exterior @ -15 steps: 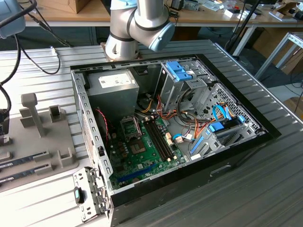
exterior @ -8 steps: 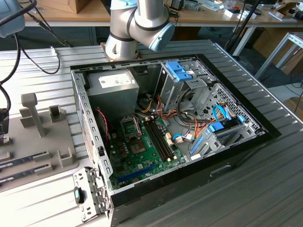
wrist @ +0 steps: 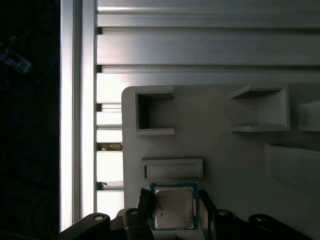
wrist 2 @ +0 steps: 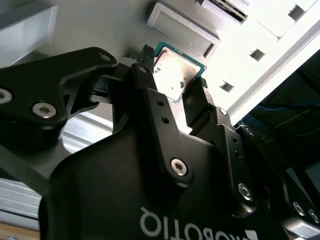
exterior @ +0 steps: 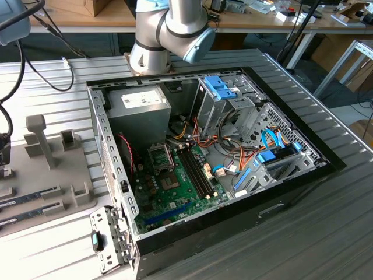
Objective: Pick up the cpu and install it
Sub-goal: 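Pick up the cpu and move it towards the insertion slot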
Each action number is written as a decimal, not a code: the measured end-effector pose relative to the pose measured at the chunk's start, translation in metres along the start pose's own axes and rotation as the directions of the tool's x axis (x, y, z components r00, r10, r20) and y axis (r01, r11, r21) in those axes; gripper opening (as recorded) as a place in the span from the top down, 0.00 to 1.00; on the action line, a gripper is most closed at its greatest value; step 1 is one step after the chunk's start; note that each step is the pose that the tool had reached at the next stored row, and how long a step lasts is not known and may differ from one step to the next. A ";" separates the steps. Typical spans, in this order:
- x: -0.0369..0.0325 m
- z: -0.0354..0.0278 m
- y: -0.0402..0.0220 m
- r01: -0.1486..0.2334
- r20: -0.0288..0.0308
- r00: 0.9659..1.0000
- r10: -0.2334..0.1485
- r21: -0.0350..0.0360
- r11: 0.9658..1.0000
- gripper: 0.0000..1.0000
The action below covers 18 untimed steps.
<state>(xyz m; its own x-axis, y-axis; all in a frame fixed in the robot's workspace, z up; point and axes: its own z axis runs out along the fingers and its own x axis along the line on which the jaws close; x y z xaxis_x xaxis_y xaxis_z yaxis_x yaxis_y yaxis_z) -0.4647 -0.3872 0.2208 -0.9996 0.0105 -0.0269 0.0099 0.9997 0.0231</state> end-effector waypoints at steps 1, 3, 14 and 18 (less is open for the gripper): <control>0.0000 -0.0002 0.0000 0.000 0.000 1.000 0.000 0.000 1.000 0.53; 0.0000 -0.0007 0.0000 0.000 0.000 1.000 0.000 0.000 1.000 0.53; -0.0001 -0.0028 0.0001 0.000 0.000 1.000 0.000 0.000 1.000 0.53; -0.0001 -0.0048 0.0001 0.000 0.000 1.000 0.000 0.000 1.000 0.53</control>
<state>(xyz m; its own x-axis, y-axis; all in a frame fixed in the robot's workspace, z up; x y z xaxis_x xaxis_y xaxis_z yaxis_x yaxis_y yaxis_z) -0.4647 -0.3872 0.2257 -0.9996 0.0106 -0.0269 0.0099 0.9997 0.0232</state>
